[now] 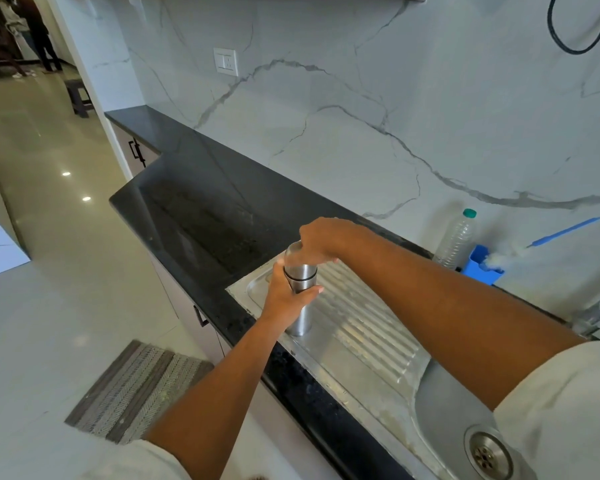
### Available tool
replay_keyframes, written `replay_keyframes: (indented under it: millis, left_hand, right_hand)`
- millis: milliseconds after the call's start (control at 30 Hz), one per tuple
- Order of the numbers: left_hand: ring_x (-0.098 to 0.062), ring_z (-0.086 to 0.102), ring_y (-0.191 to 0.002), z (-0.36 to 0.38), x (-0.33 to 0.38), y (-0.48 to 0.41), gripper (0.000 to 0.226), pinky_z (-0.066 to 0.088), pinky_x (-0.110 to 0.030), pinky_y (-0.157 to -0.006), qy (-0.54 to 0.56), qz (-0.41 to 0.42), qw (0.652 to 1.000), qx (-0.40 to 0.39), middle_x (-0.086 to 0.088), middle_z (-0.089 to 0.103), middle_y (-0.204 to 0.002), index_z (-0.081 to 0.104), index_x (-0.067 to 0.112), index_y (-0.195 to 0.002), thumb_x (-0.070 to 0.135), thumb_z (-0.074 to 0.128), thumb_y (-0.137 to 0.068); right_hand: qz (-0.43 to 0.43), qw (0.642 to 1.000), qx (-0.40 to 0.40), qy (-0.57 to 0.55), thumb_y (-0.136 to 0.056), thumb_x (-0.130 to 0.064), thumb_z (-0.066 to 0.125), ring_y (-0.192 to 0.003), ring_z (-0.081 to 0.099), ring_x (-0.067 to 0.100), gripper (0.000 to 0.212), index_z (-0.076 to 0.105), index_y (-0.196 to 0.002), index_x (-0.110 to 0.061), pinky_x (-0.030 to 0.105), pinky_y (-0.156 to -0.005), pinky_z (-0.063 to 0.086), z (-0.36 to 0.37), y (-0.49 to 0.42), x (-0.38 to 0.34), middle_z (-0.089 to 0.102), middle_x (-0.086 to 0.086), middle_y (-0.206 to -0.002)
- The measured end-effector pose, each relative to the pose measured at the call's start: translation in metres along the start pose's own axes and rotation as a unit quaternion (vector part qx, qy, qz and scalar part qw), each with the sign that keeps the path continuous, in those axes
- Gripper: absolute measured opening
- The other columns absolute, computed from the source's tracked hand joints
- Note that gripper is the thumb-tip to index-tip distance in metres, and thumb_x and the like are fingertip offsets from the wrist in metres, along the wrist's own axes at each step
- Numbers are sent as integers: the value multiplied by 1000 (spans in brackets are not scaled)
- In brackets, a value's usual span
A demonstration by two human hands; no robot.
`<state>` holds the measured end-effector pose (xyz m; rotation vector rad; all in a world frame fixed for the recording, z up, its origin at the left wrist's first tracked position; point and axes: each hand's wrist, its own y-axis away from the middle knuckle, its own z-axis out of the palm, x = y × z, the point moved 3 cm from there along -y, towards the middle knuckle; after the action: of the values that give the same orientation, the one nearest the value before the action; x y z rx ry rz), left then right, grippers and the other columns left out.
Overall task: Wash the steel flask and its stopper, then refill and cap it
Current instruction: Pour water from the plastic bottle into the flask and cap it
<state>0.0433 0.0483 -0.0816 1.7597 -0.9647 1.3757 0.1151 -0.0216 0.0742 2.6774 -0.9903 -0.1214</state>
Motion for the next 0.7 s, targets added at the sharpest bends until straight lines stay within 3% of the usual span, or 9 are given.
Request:
replay_keyframes:
  millis: [33,100,200,300,367,500,567,700]
  left_hand:
    - [-9,64,-110,0,-1,-1,77,50,-27,-91,-1,1,1000,1,13,60,-118,33,40,-127,27,91,-79]
    - [-12,66,-111,-1,-3,-2,76,53,-26,-88,-2,5,1000,2,7,63,-121,35,39,-126,29,92,-77]
    - [-14,66,-113,0,-4,-2,79,56,-34,-97,0,5,1000,4,4,63,-126,37,40,-129,30,93,-75]
    - [-8,61,-114,1,0,0,91,50,-30,-100,-3,7,1000,6,11,58,-129,31,39,-143,27,92,-77]
    - [-1,58,-106,1,1,2,90,46,-27,-96,-6,5,1000,6,17,56,-122,27,41,-141,24,91,-79]
    - [-12,64,-110,0,1,1,76,49,-21,-81,-17,5,1000,6,3,61,-126,34,36,-129,28,91,-79]
    - [-8,64,-106,0,1,2,74,47,-17,-75,-21,0,1000,6,3,62,-125,35,36,-128,28,91,-80]
    - [-12,69,-106,0,-1,0,73,50,-16,-76,-23,15,999,16,2,67,-118,41,31,-129,23,92,-77]
  right_hand:
    - [-46,999,-8,6,-95,-57,61,-97,59,20,52,57,-131,-20,30,-85,50,-2,1,0,65,1,-109]
    - [-113,994,-7,6,-91,-39,73,-100,58,18,57,50,-142,-26,26,-80,46,-2,2,0,62,0,-124]
    - [-71,996,45,22,-94,-48,66,-81,67,16,43,59,-129,-23,22,-68,47,3,-6,-3,68,1,-110]
    - [2,994,96,56,-96,-65,52,-76,61,18,53,63,-122,-20,27,-69,44,10,-14,-6,64,0,-92]
    - [18,993,103,53,-94,-71,48,-74,60,18,59,63,-121,-20,29,-71,45,13,-15,-4,62,-3,-86]
    - [-53,995,44,75,-91,-57,64,-92,63,22,57,47,-133,-24,32,-86,55,15,-8,-4,61,1,-104]
    - [-72,993,41,87,-91,-50,68,-91,61,21,50,50,-129,-22,31,-85,54,17,-7,-5,62,2,-102]
    - [-55,990,93,94,-92,-59,60,-89,64,21,53,56,-127,-20,28,-77,52,20,-11,-5,64,2,-102]
